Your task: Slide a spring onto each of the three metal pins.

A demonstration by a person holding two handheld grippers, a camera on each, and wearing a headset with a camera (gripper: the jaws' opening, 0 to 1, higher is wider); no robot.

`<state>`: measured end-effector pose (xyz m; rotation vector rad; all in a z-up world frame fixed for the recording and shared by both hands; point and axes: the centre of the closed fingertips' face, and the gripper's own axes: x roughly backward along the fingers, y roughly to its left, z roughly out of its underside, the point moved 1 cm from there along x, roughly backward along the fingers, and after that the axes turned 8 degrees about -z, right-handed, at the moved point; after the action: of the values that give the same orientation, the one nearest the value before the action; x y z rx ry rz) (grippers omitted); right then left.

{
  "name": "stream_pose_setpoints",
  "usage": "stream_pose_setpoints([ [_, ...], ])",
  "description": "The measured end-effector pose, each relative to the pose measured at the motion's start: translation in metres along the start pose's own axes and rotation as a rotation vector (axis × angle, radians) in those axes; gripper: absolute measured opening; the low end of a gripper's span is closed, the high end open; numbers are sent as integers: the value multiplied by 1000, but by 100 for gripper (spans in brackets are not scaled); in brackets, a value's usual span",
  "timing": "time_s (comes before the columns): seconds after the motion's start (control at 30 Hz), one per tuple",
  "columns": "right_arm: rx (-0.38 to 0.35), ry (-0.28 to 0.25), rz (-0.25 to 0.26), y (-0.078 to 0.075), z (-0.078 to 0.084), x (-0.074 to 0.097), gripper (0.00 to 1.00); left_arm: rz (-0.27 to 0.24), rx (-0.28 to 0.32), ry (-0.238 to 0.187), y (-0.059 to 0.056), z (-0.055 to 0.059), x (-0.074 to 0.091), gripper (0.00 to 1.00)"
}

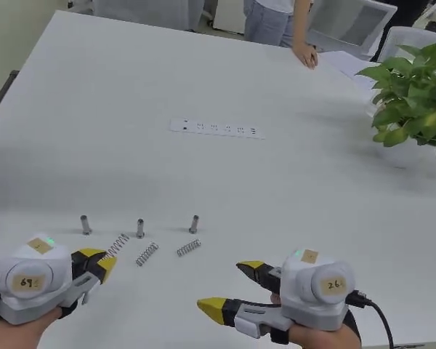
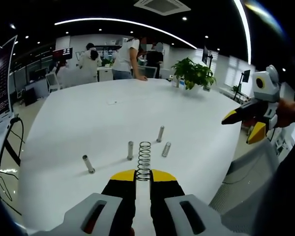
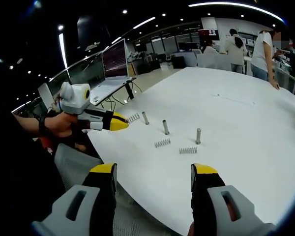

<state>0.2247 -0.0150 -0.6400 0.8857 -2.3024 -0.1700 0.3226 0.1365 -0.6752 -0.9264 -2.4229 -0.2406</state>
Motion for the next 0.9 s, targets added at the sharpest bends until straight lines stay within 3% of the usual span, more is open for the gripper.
stream_pose_setpoints([
  [0.27, 10, 4, -20, 5, -4, -8, 58, 50, -63, -19, -18, -8, 4, 2],
  [0.9, 22, -11, -55, 10, -18, -18, 54, 164, -150, -61, -62, -32, 9, 2],
])
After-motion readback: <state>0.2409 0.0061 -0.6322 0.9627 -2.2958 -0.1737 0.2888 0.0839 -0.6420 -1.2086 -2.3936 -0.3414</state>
